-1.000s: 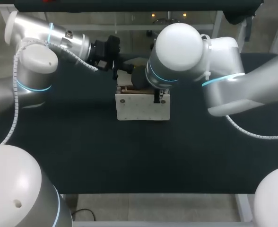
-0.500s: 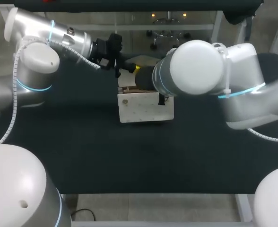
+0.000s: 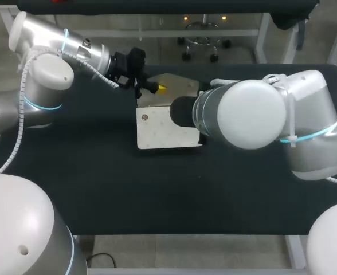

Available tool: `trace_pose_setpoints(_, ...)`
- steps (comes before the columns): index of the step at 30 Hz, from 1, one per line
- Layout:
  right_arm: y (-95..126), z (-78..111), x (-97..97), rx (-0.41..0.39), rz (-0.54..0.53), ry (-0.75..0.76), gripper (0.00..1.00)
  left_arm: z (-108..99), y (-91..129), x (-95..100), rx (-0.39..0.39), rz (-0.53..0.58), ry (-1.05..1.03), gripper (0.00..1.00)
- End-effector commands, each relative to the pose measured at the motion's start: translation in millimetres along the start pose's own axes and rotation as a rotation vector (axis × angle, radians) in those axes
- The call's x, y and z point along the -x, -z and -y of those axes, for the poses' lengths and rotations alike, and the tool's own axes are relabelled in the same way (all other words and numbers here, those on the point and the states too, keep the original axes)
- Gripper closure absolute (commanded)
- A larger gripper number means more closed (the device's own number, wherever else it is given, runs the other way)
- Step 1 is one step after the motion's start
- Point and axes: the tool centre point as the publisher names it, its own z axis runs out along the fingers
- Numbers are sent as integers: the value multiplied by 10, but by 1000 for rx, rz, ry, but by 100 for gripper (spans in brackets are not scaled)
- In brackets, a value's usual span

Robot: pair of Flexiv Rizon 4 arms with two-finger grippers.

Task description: Pick up the bag, open it, inspect its contents, close it, and place it on the opposite side

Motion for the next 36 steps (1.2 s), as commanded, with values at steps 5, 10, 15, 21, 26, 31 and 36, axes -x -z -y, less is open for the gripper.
trace_pose_setpoints(5,-93,-66,-182,-6,-7,-27,100,-108,-138,5,21,60,-103,100)
trace_pose_setpoints(10,-150,-54,-229,83,-108,-39,100,-108,-138,5,21,60,-103,100)
trace_pose_setpoints(15,-150,-54,-229,83,-108,-39,100,-108,-138,5,21,60,-103,100)
trace_pose_setpoints(21,-150,-54,-229,83,-108,-39,100,-108,-138,5,21,60,-103,100)
trace_pose_setpoints(26,-165,-164,-416,59,-70,-47,100,-209,-133,-31,37,101,-150,100)
trace_pose_setpoints(31,-271,-368,-674,60,-66,-38,100,-349,-49,0,66,113,-177,100)
trace_pose_setpoints(36,-316,-591,-740,63,-59,-22,100,-396,42,31,34,87,-206,100)
